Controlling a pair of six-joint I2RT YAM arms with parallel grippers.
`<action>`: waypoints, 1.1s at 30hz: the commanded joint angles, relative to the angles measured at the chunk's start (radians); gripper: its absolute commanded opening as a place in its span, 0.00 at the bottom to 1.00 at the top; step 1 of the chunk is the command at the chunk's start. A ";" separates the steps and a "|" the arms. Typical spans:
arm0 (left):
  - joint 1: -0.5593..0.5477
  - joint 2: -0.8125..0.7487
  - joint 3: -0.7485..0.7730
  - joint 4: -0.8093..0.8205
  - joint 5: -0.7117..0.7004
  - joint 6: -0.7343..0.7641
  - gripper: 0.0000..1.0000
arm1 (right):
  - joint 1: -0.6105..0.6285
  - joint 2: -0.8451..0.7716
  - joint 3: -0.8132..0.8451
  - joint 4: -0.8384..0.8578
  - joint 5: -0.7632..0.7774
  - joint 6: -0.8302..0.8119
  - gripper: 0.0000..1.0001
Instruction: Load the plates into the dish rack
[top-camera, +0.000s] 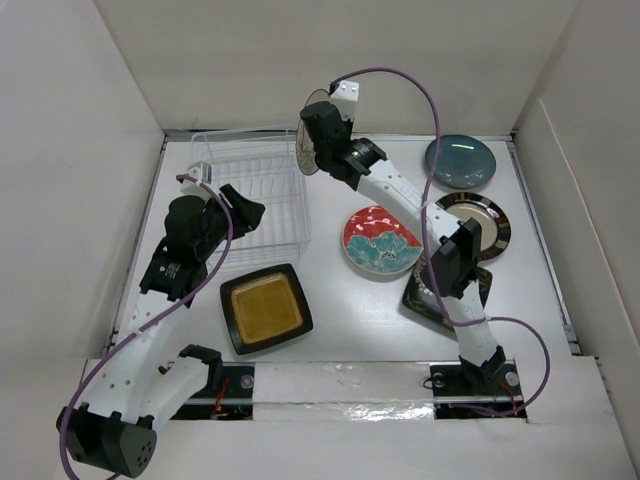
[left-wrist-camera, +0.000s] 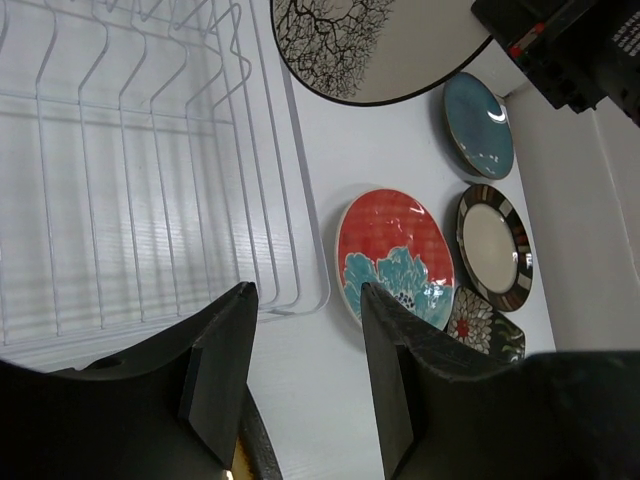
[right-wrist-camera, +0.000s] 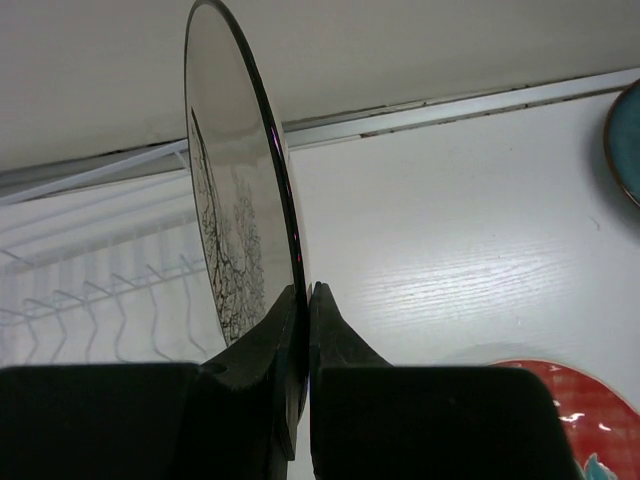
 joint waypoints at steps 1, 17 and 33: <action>0.003 -0.005 0.048 0.005 -0.006 -0.016 0.43 | 0.033 -0.012 0.104 0.122 0.099 -0.017 0.00; -0.008 0.011 0.049 -0.001 -0.011 -0.010 0.44 | 0.072 0.121 0.144 0.096 0.110 -0.038 0.00; -0.008 0.015 0.037 0.017 0.023 -0.007 0.44 | 0.168 0.224 0.129 0.218 0.168 -0.133 0.24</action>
